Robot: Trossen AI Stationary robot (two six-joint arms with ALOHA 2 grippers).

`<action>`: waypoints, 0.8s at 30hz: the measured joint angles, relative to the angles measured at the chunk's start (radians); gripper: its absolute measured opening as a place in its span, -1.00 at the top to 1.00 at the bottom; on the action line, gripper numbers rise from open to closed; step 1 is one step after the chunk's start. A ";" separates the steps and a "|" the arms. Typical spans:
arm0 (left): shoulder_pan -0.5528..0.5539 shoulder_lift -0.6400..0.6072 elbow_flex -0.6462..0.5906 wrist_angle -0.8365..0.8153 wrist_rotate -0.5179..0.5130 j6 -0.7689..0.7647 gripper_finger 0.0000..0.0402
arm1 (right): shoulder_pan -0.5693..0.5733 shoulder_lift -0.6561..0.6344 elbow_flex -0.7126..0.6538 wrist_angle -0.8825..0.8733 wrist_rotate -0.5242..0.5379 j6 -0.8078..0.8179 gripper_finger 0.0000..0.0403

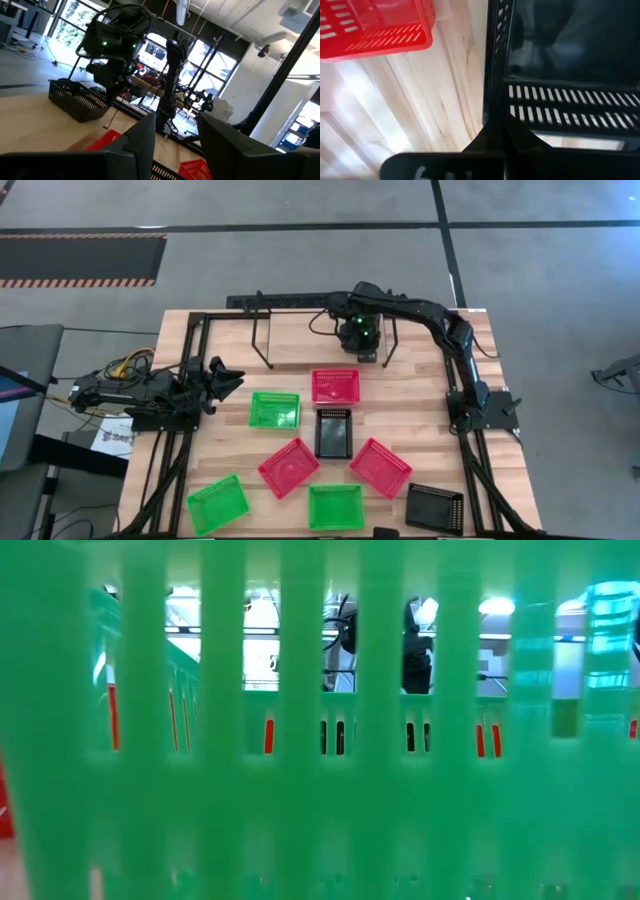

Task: Stack baskets on shelf by color
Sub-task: Put the top right black bin on the shelf

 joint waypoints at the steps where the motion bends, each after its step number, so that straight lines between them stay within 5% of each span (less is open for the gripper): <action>1: 0.000 0.000 0.000 0.000 0.000 0.000 0.33 | 0.003 -0.007 0.001 -0.001 0.000 0.000 1.00; 24: 0.000 0.000 0.000 0.000 0.001 0.000 0.33 | 0.004 -0.038 -0.137 0.140 0.030 0.000 1.00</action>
